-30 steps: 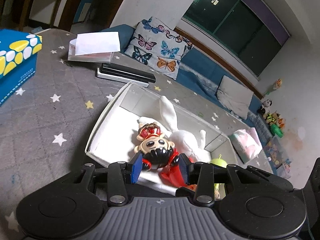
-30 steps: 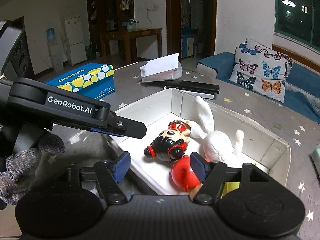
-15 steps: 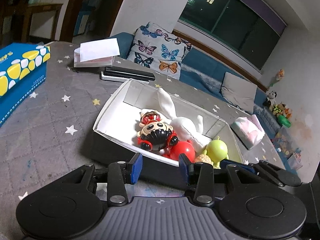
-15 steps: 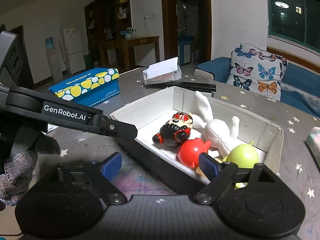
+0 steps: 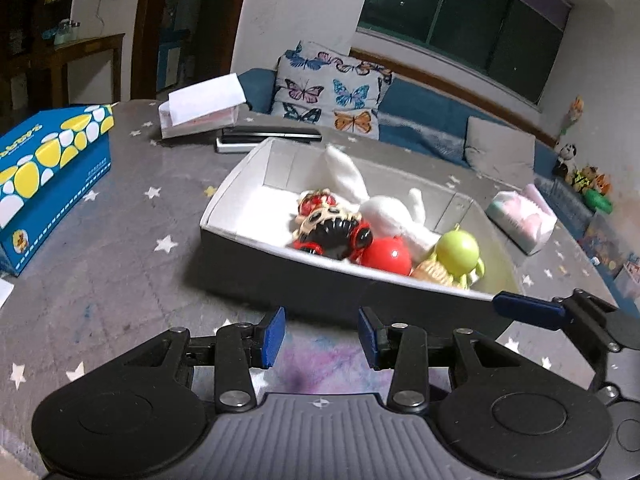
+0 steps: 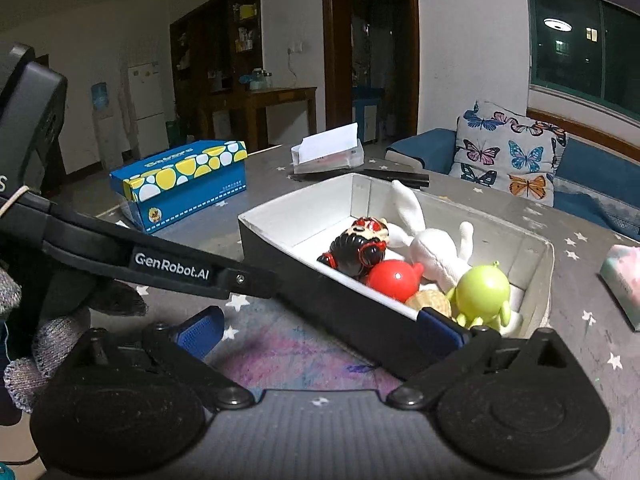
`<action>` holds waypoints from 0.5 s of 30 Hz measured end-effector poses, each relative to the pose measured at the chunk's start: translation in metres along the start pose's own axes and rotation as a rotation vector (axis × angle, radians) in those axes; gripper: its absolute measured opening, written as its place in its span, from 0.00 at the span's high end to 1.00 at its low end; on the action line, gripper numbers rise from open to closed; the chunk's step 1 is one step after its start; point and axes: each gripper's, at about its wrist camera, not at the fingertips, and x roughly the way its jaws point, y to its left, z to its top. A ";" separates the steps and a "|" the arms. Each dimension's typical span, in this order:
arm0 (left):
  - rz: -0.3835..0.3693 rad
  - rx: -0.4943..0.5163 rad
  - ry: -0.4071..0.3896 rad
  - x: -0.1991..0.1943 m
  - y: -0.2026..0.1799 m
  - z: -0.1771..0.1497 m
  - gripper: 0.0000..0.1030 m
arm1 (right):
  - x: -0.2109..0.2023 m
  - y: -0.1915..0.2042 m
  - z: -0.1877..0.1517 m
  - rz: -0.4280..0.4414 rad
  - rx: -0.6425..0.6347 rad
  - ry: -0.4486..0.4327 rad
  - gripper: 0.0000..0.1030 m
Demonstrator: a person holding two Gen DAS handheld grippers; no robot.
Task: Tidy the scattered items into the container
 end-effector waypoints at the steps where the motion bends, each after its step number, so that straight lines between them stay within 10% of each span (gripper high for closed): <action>1: 0.005 -0.001 0.004 0.001 0.000 -0.002 0.59 | 0.000 0.000 -0.002 -0.003 0.003 0.000 0.00; 15: 0.062 0.010 -0.002 0.001 -0.001 -0.013 0.59 | 0.007 -0.002 -0.019 -0.022 0.065 0.015 0.00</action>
